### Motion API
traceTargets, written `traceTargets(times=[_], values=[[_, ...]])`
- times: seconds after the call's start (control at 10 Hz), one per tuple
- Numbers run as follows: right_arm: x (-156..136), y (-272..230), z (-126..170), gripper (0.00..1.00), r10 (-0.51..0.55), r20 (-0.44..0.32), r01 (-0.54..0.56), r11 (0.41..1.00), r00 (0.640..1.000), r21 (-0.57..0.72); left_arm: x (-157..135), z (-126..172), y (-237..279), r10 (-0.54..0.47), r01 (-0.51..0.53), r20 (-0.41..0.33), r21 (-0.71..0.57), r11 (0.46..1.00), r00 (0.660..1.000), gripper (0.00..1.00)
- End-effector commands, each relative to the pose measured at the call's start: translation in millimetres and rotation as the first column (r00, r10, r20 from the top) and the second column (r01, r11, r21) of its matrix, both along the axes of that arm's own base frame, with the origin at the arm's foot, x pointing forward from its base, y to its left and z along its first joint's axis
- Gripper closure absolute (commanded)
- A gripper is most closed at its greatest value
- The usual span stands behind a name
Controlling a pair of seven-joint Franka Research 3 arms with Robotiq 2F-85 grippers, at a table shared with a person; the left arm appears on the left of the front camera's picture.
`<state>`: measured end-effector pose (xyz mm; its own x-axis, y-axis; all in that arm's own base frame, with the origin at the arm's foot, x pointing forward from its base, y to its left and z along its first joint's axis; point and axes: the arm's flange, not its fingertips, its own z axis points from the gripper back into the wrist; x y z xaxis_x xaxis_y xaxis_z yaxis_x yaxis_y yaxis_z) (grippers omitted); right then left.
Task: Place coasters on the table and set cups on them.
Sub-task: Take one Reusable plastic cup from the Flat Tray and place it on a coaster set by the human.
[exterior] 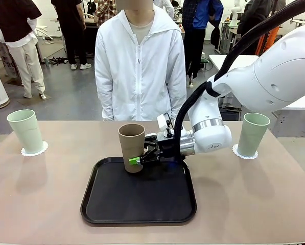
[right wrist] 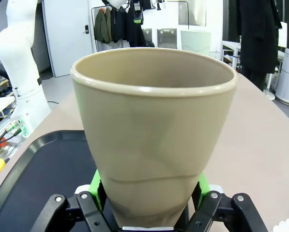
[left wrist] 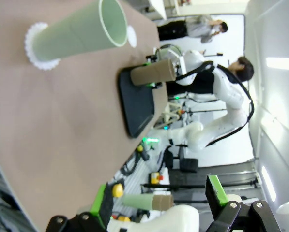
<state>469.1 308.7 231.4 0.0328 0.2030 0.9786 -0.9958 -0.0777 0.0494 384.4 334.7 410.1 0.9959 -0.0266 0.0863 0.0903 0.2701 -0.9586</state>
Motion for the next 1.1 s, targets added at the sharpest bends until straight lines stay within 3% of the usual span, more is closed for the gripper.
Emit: traceTargets(times=[0.0, 0.1, 0.2, 0.6, 1.0], values=[[-1, 1, 7, 1.00, 0.000, 0.014, 0.000, 1.000, 1.000, 0.001, -1, 2, 0, 0.002, -0.002, -0.005, 0.005, 1.000, 1.000, 0.00], [-7, -1, 17, 1.00, -0.001, 0.012, 0.001, 1.000, 1.000, -0.004, -1, 2, 0, 0.002, -0.002, -0.005, 0.005, 1.000, 1.000, 0.00], [-13, -2, 32, 0.29, 0.002, 0.012, -0.002, 1.000, 1.000, -0.009, -1, 2, 0, 0.002, -0.002, -0.005, 0.005, 1.000, 1.000, 0.00], [-17, -9, 116, 0.29, -0.012, 0.035, 0.012, 1.000, 0.999, -0.010, -1, 2, 0, 0.002, -0.002, -0.005, 0.005, 1.000, 1.000, 0.00], [45, -41, 150, 0.29, -0.049, 0.030, 0.051, 0.996, 0.998, -0.072, -1, 2, 0, 0.002, -0.002, -0.005, 0.005, 1.000, 1.000, 0.00]])
